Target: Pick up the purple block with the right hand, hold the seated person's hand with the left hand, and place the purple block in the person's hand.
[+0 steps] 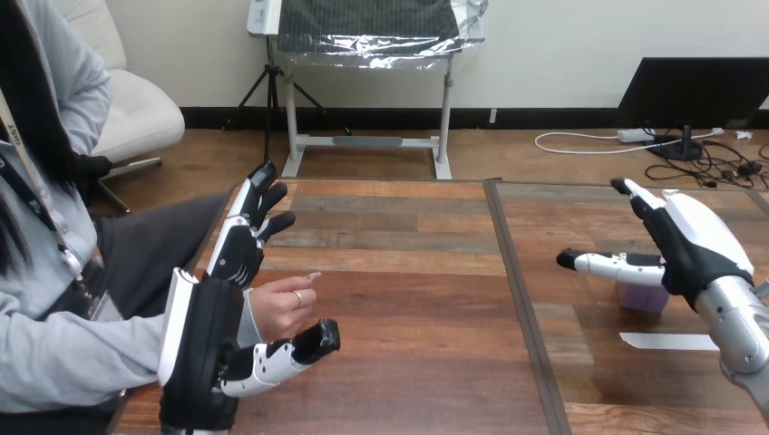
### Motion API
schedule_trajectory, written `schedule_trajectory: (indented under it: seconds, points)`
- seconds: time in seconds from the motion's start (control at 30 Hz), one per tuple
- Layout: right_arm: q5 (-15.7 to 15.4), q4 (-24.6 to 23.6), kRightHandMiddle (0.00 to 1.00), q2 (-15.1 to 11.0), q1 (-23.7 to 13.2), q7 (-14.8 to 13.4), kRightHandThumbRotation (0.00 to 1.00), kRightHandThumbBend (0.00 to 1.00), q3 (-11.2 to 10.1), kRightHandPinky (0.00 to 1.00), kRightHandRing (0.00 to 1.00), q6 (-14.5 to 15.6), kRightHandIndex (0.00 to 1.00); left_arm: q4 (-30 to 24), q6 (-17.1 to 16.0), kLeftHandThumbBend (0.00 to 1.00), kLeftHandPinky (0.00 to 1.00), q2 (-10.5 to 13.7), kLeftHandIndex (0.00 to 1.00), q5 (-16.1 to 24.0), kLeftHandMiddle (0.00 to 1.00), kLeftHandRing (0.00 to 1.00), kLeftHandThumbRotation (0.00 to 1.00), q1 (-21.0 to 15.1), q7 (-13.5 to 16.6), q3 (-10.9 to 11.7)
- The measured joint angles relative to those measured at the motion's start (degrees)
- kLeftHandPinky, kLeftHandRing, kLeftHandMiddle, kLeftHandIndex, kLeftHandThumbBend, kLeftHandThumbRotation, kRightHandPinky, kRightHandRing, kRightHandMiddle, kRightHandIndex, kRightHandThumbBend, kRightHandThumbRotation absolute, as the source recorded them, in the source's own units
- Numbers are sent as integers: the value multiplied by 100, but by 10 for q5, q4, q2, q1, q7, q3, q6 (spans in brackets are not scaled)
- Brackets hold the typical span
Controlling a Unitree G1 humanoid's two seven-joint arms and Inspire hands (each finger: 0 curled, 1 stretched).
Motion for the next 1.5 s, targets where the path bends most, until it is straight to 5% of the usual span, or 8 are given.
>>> schedule_trajectory:
  seconds: [1.5]
  points:
    - [0,16,93,-1,-1,0,58,100,7,87,94,36,93,-3,-4,100,84,0,94,-28,96,93,66,10,-23,0]
